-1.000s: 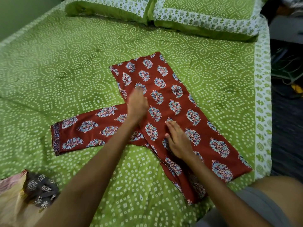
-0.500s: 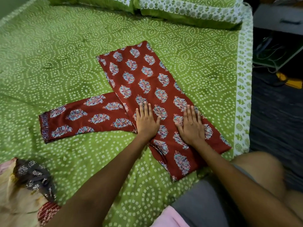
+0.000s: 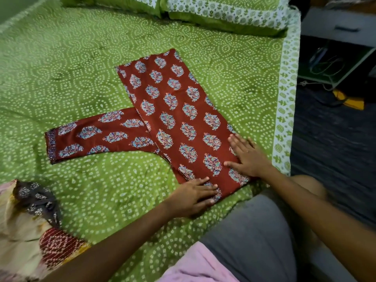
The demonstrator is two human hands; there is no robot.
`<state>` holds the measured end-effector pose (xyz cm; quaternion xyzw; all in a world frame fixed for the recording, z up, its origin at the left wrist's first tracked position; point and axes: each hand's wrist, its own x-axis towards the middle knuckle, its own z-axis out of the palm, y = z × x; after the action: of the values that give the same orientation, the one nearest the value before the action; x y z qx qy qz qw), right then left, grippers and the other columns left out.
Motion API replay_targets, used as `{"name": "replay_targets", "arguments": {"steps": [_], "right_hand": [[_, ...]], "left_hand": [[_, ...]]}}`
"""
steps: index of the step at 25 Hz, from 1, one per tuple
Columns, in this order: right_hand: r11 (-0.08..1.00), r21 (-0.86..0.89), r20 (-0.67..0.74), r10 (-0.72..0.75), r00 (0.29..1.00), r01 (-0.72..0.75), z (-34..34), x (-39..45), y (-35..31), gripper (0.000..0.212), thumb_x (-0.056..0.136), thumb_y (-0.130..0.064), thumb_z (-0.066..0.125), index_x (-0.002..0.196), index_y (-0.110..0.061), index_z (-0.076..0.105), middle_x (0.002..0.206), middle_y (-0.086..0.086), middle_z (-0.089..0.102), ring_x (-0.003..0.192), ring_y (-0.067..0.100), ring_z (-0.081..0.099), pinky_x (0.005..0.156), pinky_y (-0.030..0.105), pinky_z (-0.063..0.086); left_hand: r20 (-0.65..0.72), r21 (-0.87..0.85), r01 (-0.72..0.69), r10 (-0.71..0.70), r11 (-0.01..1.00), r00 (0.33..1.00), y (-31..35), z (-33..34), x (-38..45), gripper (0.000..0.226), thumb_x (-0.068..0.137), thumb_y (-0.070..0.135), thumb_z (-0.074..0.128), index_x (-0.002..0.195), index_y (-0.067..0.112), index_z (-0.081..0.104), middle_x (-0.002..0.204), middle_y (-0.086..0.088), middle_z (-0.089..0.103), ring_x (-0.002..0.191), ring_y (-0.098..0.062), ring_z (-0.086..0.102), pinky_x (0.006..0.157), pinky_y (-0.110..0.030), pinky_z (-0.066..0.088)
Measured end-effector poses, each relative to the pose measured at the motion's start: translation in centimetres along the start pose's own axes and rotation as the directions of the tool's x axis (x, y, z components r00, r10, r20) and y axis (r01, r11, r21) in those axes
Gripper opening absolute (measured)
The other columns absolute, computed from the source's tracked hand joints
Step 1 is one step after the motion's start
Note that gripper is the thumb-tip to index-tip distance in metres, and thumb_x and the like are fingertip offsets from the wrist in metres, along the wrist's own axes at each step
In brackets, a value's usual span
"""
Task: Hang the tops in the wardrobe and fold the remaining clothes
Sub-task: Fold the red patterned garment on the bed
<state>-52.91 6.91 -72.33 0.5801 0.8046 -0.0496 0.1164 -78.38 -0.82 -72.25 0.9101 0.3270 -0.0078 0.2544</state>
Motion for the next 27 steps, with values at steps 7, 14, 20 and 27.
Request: {"name": "replay_targets", "arguments": {"steps": [7,14,20,27], "right_hand": [[0.952,0.243,-0.028,-0.184,0.983,0.185,0.2,3.0,-5.2,0.099,0.074,-0.073,-0.021,0.150,-0.014,0.002,0.158,0.001,0.000,0.141,0.007,-0.011,0.114,0.027,-0.010],[0.946,0.266,-0.152,0.230,0.961,-0.184,0.9,6.4,-5.0,0.081,0.086,-0.059,0.000,0.150,-0.011,0.006,0.158,0.002,0.003,0.144,0.012,-0.008,0.114,0.031,-0.016],[0.945,0.233,-0.201,0.277,0.940,-0.229,2.1,6.8,-5.1,0.071,0.093,-0.053,0.020,0.147,-0.006,0.025,0.154,0.007,0.024,0.144,0.018,0.012,0.116,0.034,-0.006],[0.944,0.229,-0.206,0.287,0.936,-0.239,2.5,6.9,-5.0,0.076,0.091,-0.056,0.012,0.149,-0.007,0.022,0.156,0.007,0.019,0.145,0.018,0.010,0.117,0.037,-0.003]], "left_hand": [[-0.157,0.032,0.308,-0.300,0.951,0.941,-6.0,-5.1,6.8,0.053,0.099,0.039,0.036,0.146,0.015,0.031,0.154,-0.006,0.026,0.142,-0.018,0.024,0.115,-0.035,0.015],[-0.174,0.283,0.433,-0.398,0.856,0.901,-19.3,-11.0,9.1,0.071,0.090,0.068,0.014,0.149,0.032,0.000,0.158,0.006,-0.003,0.146,-0.016,-0.007,0.117,-0.038,-0.007],[-0.307,0.204,0.537,-0.467,0.818,0.829,-26.1,-13.7,9.8,0.068,0.092,0.066,0.018,0.149,0.032,0.003,0.158,0.005,0.000,0.146,-0.017,-0.007,0.118,-0.040,-0.006],[-0.387,0.100,0.671,-0.592,0.735,0.707,-28.7,-13.9,3.8,0.061,0.098,0.054,0.024,0.150,0.029,0.007,0.159,0.002,0.000,0.146,-0.019,-0.006,0.117,-0.040,-0.005]]}}
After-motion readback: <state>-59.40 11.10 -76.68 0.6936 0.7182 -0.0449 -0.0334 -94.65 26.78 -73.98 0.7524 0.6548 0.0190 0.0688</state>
